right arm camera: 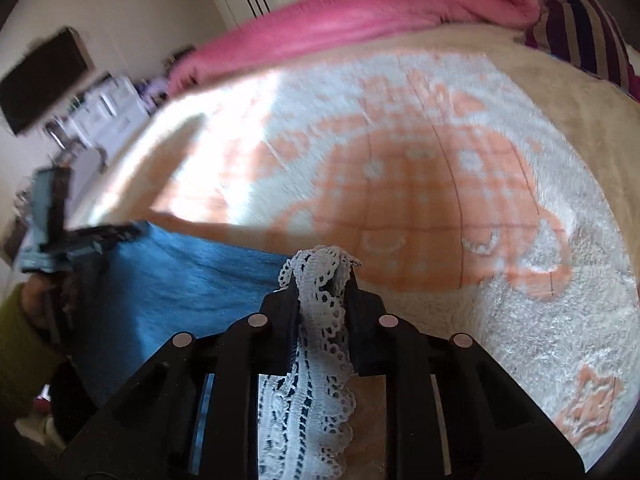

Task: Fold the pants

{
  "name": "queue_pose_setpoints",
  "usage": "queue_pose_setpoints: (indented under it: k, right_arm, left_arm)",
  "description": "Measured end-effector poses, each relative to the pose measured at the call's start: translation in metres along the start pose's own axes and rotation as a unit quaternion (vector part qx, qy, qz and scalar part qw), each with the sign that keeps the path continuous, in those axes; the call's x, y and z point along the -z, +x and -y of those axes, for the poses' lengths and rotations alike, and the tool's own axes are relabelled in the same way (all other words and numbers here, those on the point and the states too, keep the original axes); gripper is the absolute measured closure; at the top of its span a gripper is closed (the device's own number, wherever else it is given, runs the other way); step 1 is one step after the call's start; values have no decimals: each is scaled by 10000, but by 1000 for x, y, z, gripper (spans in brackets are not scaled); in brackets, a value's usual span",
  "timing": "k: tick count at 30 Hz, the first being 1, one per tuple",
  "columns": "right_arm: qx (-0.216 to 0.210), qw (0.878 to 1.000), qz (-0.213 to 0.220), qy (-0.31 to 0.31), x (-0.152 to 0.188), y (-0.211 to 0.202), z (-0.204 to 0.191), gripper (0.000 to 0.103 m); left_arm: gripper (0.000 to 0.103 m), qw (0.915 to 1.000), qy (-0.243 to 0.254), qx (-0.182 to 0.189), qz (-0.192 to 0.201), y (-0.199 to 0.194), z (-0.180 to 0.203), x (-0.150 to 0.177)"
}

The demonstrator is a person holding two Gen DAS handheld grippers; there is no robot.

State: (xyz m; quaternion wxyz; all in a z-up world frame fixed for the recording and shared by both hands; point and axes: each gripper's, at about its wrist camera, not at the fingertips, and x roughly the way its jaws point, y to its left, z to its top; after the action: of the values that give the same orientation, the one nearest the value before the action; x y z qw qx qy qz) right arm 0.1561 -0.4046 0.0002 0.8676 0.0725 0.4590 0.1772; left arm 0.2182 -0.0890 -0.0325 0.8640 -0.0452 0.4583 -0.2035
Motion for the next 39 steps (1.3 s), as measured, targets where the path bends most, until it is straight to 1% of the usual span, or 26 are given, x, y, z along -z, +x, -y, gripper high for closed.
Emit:
queue_pose_setpoints:
  k: [3, 5, 6, 9, 12, 13, 14, 15, 16, 18, 19, 20, 21, 23, 28, 33, 37, 39]
  right_arm:
    - [231, 9994, -240, -90, 4, 17, 3, 85]
    - [293, 9993, -231, -58, 9, 17, 5, 83]
    - [305, 9993, -230, -10, 10, 18, 7, 82]
    - [241, 9991, -218, 270, 12, 21, 14, 80]
    - [403, 9989, -187, 178, 12, 21, 9, 75]
    - [505, 9985, -169, 134, 10, 20, 6, 66]
    - [701, 9974, -113, 77, 10, 16, 3, 48]
    - [885, 9960, -62, 30, 10, 11, 1, 39]
    - [1013, 9949, 5, -5, 10, 4, 0, 34]
    - [993, 9950, 92, 47, 12, -6, 2, 34]
    - [964, 9952, 159, 104, 14, -13, 3, 32]
    - [954, 9950, 235, 160, 16, -21, 4, 29]
    - [946, 9948, 305, 200, 19, -29, 4, 29]
    - [872, 9948, 446, 287, 25, -44, 2, 26]
    - [785, 9940, 667, 358, 44, -75, -10, 23]
    - [779, 9944, 619, 356, 68, -86, -21, 23]
    - [647, 9947, 581, 545, 90, -91, -23, 23]
    - [588, 9948, 542, 635, 103, -92, -26, 23]
  left_arm:
    - [95, 9999, 20, -157, -64, 8, -2, 5]
    - [95, 9997, 77, -241, -75, 12, -3, 9]
    - [92, 9995, 98, -279, -80, 13, -3, 10]
    - [89, 9993, 120, -354, -94, 15, -3, 11]
    - [86, 9990, 148, -405, -87, 12, -3, 11]
    - [85, 9990, 150, -416, -81, 11, -3, 11]
    - [82, 9989, 148, -451, -54, 8, -3, 11]
    - [80, 9987, 163, -481, -35, 6, -3, 11]
    - [79, 9986, 176, -507, -16, 4, -2, 11]
    - [79, 9987, 158, -490, 31, -1, -4, 12]
    - [78, 9986, 147, -496, 55, -4, -4, 12]
    - [76, 9985, 141, -513, 92, -8, -4, 13]
    - [72, 9983, 153, -539, 132, -12, -3, 14]
    - [67, 9978, 203, -582, 245, -22, 0, 15]
    - [67, 9971, 178, -576, 469, -51, 5, 25]
    - [66, 9946, 332, -722, 668, -81, 13, 49]
    - [66, 9941, 277, -784, 699, -99, 10, 72]
    - [66, 9942, 200, -827, 651, -105, 4, 84]
